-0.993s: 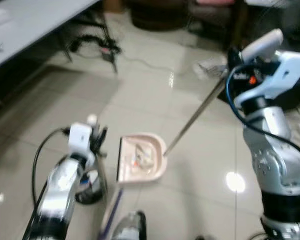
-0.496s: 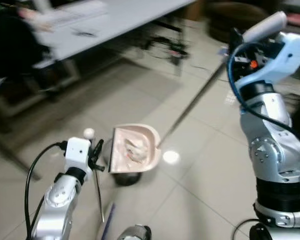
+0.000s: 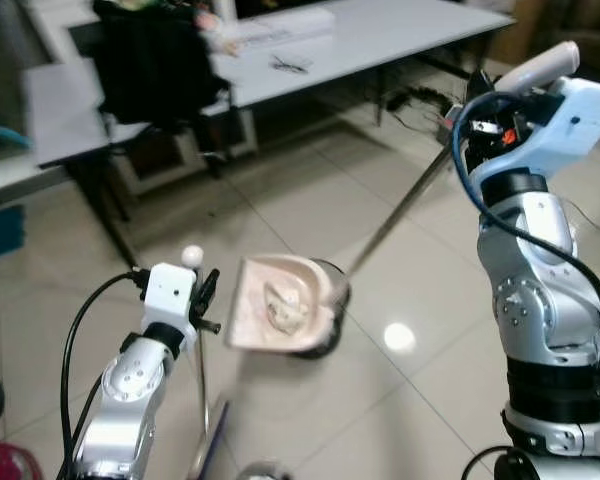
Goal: Sweep floor
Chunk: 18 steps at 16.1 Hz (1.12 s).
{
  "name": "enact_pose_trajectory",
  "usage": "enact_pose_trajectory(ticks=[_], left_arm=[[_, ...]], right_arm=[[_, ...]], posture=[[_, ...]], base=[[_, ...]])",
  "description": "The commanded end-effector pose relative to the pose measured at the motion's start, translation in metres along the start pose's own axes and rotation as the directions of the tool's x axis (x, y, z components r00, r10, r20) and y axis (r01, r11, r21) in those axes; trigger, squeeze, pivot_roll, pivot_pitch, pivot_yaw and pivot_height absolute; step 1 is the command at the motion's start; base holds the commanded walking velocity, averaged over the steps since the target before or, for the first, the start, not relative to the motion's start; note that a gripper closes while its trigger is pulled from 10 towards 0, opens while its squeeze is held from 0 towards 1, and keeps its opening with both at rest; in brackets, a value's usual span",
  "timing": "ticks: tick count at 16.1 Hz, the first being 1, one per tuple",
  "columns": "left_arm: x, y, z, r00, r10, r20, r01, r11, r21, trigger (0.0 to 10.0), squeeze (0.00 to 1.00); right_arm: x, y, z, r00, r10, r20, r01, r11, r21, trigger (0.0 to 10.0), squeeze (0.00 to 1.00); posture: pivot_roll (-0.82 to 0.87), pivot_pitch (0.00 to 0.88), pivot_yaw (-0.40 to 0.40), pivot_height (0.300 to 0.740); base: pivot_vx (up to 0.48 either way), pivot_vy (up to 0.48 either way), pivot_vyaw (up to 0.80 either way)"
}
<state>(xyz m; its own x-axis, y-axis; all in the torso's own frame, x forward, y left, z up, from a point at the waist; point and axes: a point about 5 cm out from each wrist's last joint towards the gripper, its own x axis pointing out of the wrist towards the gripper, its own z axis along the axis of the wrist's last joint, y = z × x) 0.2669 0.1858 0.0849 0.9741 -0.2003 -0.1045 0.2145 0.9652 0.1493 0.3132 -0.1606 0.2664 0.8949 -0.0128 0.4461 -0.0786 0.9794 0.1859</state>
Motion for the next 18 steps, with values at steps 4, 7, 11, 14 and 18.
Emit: enact_pose_trajectory(ticks=[4,7,11,14,18], left_arm=[[0.008,0.004,0.005,0.999,0.038,0.016,-0.038,0.999,0.023,10.0,0.0],[0.007,0.004,0.005,0.999,0.039,0.015,-0.04,0.999,0.026,10.0,0.0],[0.006,0.005,0.003,0.999,0.041,0.008,-0.041,0.999,0.027,10.0,0.0],[0.005,0.004,0.003,0.999,0.041,0.006,-0.042,0.999,0.024,10.0,0.0],[0.005,0.002,0.002,0.999,0.036,0.001,-0.036,0.999,0.03,10.0,0.0]], right_arm=[[0.002,0.001,0.002,0.998,-0.017,0.062,0.019,0.999,-0.032,10.0,0.0],[0.004,-0.001,0.001,0.996,-0.051,0.071,0.052,0.998,-0.019,10.0,0.0],[0.007,-0.005,0.001,0.994,-0.078,0.081,0.08,0.997,-0.017,10.0,0.0],[0.007,-0.003,-0.001,0.996,-0.045,0.071,0.047,0.998,-0.029,10.0,0.0],[0.007,-0.002,-0.003,0.997,-0.041,0.067,0.042,0.999,-0.023,10.0,0.0]], posture=[[0.0,0.009,0.072,0.74],[0.0,0.017,0.072,0.74],[0.0,0.023,0.073,0.74],[0.0,0.025,0.07,0.74],[0.0,0.026,0.069,0.74]], base=[[0.325,0.0,0.0],[0.384,0.0,0.0],[0.398,0.0,0.0],[0.401,0.0,0.0],[0.399,0.0,0.0]])
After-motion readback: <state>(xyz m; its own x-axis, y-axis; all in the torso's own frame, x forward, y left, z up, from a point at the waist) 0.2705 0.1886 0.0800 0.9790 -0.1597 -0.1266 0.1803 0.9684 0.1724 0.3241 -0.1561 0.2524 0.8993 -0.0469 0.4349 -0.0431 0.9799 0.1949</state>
